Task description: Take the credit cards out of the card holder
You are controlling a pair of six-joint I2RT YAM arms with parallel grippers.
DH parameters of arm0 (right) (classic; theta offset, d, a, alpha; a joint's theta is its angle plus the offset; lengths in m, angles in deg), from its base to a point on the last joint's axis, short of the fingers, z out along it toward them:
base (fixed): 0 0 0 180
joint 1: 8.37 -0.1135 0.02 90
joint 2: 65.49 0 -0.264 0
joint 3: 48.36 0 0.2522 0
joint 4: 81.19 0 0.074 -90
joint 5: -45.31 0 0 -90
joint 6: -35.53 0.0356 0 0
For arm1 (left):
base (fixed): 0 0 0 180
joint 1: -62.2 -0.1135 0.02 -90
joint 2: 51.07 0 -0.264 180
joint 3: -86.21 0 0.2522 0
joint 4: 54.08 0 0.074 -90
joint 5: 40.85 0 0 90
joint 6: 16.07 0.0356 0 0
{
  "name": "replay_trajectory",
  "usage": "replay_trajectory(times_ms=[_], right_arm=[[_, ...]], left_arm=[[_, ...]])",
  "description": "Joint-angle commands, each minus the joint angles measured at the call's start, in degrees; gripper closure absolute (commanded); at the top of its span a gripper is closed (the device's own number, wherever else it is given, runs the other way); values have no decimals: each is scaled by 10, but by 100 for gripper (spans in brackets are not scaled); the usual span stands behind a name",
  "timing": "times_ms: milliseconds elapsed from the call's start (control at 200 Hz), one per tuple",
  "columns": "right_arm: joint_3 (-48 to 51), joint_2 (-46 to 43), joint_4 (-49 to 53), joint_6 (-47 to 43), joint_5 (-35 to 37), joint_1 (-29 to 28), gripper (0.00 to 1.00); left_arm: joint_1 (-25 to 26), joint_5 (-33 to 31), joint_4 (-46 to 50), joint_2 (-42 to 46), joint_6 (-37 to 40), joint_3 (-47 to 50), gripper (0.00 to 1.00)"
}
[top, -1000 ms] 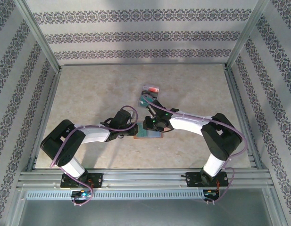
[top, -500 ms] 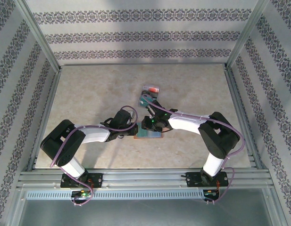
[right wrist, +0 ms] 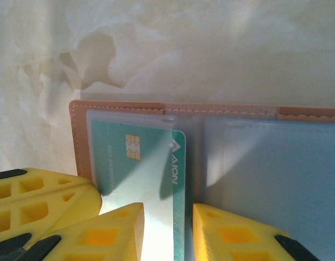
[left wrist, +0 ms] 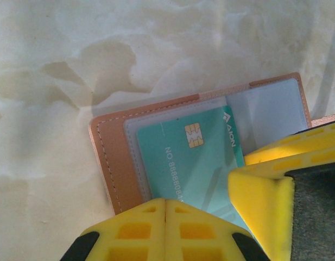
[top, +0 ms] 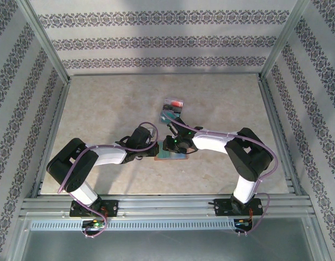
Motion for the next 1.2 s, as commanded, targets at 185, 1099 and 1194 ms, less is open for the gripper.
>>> replay_trajectory(times_ms=[185, 1099, 1194], right_arm=[[34, -3, -70, 21, -53, 5, 74], [171, -41, -395, 125, -197, 55, 84], [179, -41, -422, 133, -208, 61, 84]], left_arm=[[-3, 7, -7, -12, -5, 10, 97], [-4, 2, -5, -11, -6, 11, 96], [-4, 0, -4, -10, -5, 11, 92]])
